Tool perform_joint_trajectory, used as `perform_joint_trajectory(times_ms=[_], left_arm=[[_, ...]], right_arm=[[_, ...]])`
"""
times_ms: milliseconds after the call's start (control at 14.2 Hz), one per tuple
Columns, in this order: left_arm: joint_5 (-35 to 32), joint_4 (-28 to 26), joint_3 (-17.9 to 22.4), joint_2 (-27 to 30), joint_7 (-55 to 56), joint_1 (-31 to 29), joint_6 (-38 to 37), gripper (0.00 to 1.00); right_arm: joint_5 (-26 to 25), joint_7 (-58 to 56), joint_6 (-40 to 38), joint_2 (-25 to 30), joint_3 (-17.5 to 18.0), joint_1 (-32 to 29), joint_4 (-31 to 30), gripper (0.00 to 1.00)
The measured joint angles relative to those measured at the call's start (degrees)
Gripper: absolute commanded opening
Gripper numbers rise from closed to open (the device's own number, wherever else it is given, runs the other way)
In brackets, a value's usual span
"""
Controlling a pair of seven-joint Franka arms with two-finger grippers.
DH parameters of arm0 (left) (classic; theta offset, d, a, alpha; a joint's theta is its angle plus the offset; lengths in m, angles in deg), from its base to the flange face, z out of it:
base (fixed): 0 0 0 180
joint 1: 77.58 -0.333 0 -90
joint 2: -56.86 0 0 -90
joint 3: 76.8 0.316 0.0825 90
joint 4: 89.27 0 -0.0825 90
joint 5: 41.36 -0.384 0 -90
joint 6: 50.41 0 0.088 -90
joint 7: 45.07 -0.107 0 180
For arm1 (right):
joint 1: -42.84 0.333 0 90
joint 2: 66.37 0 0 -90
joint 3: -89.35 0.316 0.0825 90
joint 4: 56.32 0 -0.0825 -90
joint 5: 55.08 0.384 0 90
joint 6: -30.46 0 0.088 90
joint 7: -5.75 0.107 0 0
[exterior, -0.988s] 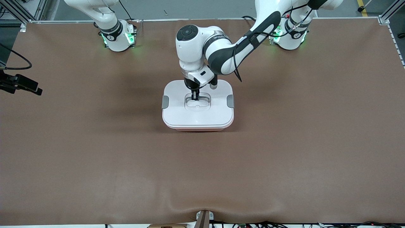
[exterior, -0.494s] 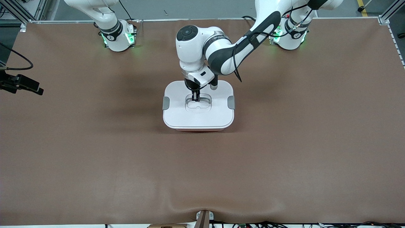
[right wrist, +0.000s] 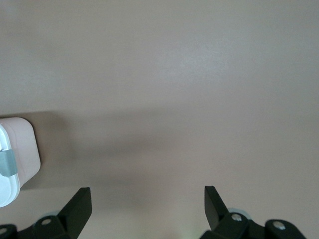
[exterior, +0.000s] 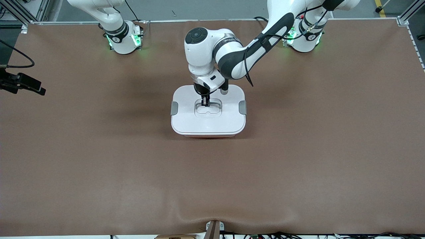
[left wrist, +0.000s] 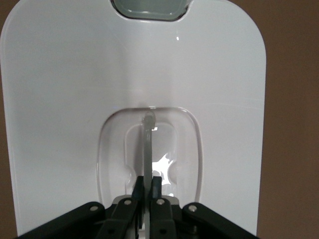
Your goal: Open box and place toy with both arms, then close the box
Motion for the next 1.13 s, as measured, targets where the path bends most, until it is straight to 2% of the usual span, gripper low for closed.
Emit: perform_joint_trajectory(times_ms=[706,776,847,917,1129], left_arm=[[-0.65,-0.05,0.02,-0.41,-0.02,0.03,0.06,0.00],[-0.67,-0.05,0.02,-0.41,-0.02,0.03,0.06,0.10],[-0.69,-0.05,0.02,-0.41,-0.02,0.03,0.06,0.71],[-0.85,-0.09,0.11,-0.43,-0.02,0.03,0.03,1.00],[-1.08,-0.10,0.37,-0.48,-0.53,-0.06,0.03,1.00]], right_arm=[[0.02,0.08,0.90,0.01,0.21,1.12,0.13,1.00],[0.02,0.08,0.90,0.00,0.21,1.15,0.16,1.00],[0.02,0.08,0.90,-0.10,0.21,1.19,0.16,1.00],[0.02,0.08,0.91,-0.27,0.21,1.25,0.16,1.00],[0.01,0.07,1.07,-0.48,0.21,1.63,0.17,1.00]])
